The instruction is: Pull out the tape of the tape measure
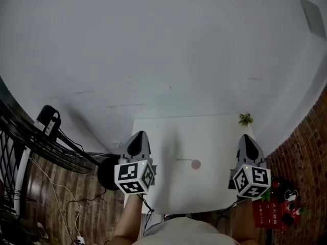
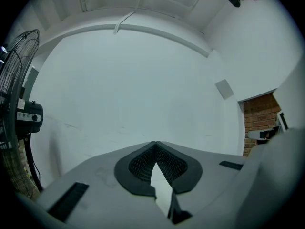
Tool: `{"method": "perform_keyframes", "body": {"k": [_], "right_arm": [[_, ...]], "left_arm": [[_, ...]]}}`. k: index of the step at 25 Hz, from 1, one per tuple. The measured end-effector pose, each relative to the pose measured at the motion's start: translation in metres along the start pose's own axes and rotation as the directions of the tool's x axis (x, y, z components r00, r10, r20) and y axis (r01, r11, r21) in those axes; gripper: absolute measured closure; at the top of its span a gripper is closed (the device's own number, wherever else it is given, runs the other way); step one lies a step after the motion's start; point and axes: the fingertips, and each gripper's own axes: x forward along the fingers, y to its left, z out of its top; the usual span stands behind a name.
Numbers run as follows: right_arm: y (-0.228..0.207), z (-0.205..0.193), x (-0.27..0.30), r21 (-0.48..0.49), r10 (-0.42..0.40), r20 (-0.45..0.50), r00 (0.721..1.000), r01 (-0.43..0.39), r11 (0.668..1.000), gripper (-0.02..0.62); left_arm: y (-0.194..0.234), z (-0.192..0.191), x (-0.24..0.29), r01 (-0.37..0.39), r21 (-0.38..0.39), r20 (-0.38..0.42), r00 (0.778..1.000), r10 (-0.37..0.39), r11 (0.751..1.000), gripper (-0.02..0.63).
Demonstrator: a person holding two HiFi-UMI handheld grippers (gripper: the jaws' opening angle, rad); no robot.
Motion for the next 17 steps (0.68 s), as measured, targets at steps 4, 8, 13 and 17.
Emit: {"method": "perform_keyframes", "body": {"k": [4,8,13,17], "right_arm": [[0.002,0.0,0.0,-0.005,-0.008,0.003,1.0,0.008,1.0,0.594],[0.003,0.0,-0.002,-0.011,-0.015,0.003,1.0,0.015,1.0,0.594],[0.008,0.0,-0.003,-0.019,-0.021,0.002,1.0,0.021,1.0,0.594],[0.011,-0.001,-0.005,-0.02,-0.022,-0.002,1.0,0.022,1.0,0.594]], "left_arm": [[0.003,-0.003,0.002,0.007,-0.008,-0.003,1.0,-0.007,1.0,0.595],[0.002,-0.006,0.001,0.015,-0.009,-0.009,1.0,-0.015,1.0,0.595],[0.007,-0.008,0.001,0.021,-0.016,-0.017,1.0,-0.022,1.0,0.595],[0.008,-0.009,0.0,0.028,-0.02,-0.022,0.999,-0.028,0.999,0.595]]}}
